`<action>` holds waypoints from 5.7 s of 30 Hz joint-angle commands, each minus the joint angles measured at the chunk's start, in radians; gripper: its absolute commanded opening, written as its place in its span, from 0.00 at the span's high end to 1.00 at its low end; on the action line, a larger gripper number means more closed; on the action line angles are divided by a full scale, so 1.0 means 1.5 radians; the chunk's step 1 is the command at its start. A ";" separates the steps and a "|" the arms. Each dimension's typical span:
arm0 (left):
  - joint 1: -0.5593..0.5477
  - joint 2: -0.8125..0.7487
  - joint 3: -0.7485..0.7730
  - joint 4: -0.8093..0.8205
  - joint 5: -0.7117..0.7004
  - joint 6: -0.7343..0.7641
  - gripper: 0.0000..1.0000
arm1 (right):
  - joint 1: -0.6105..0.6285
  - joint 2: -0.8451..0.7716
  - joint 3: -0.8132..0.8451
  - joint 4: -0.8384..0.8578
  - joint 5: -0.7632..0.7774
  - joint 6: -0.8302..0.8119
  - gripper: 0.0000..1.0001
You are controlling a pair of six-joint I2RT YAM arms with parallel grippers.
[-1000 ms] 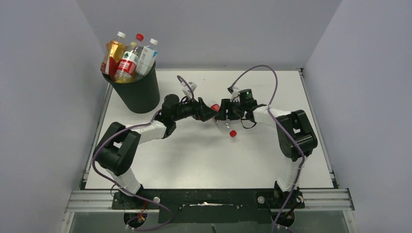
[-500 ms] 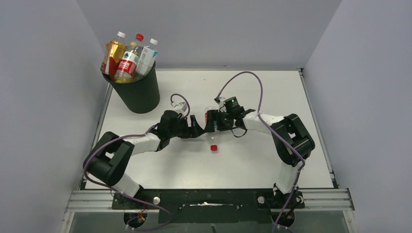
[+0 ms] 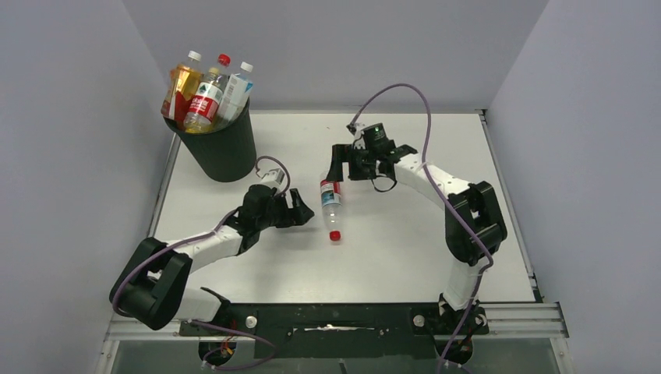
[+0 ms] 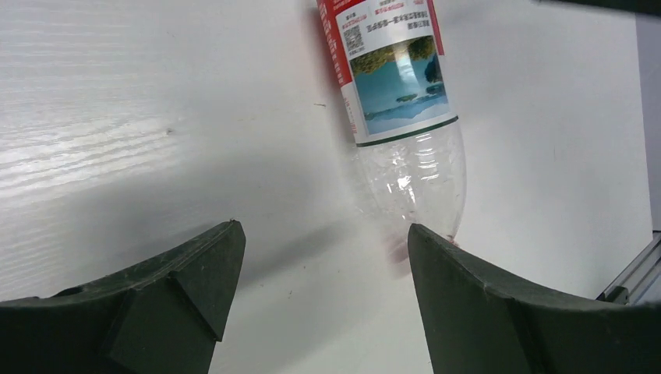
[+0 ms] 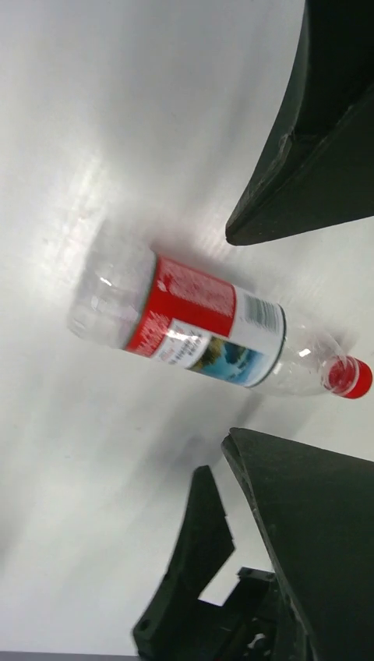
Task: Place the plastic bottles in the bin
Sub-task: Move the plastic bottle to the center of the board, then pick up the plastic bottle at the center of the board, then adjust the trash bin at the center of the board.
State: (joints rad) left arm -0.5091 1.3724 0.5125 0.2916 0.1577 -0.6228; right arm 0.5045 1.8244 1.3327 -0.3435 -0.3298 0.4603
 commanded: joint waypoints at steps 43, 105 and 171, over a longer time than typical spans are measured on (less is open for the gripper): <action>0.156 0.071 0.000 0.107 0.178 -0.024 0.24 | 0.047 0.337 0.391 -0.179 -0.023 -0.011 0.34; 0.598 -0.186 0.441 -0.408 -0.148 -0.075 0.09 | -0.016 -0.177 0.064 0.506 0.047 0.040 0.58; 0.167 -0.024 0.524 -0.452 -0.583 -0.437 0.31 | -0.145 -0.317 -0.178 0.467 -0.080 0.017 0.58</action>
State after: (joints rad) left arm -0.2623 1.3312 1.2594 -0.3969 -0.6647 -1.2438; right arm 0.3012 1.3922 1.0817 0.3073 -0.4274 0.4919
